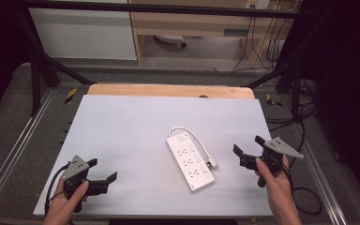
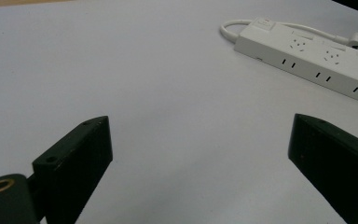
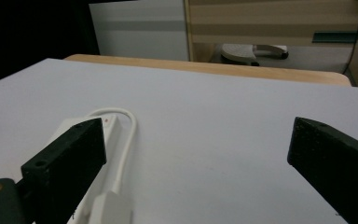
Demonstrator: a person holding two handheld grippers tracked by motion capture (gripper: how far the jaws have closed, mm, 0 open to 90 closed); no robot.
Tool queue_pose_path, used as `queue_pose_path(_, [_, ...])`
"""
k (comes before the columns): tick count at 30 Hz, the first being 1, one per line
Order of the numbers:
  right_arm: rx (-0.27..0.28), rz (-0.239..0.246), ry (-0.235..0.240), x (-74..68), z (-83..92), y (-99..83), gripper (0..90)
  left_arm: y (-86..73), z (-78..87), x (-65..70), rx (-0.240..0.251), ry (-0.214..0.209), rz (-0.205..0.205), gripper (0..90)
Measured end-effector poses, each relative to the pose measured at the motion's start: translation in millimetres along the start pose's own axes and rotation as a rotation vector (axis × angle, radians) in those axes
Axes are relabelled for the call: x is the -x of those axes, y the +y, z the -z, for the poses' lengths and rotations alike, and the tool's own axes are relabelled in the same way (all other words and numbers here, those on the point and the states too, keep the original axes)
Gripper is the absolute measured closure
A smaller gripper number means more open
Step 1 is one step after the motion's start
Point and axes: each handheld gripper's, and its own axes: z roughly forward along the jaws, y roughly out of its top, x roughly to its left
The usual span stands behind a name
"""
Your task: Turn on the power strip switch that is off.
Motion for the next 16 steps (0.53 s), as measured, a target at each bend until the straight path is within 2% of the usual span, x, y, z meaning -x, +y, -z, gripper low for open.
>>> queue_pose_path(4, [-0.024, 0.016, -0.029, 10.5, 8.1, -16.5, 4.7, 0.0, 0.0, -0.1, -0.001, 0.003, -0.001, 6.4])
queue_pose_path(8, [-0.05, 0.007, -0.036, 15.6, 8.9, -33.6, 4.6, 0.2, 0.0, 0.4, 0.0, 0.002, 0.0, 6.4])
queue_pose_path(16, [-0.174, 0.049, -0.031, 10.4, -6.7, -54.4, 4.4, 0.9, 0.0, 1.0, 0.0, -0.006, -0.005, 6.4])
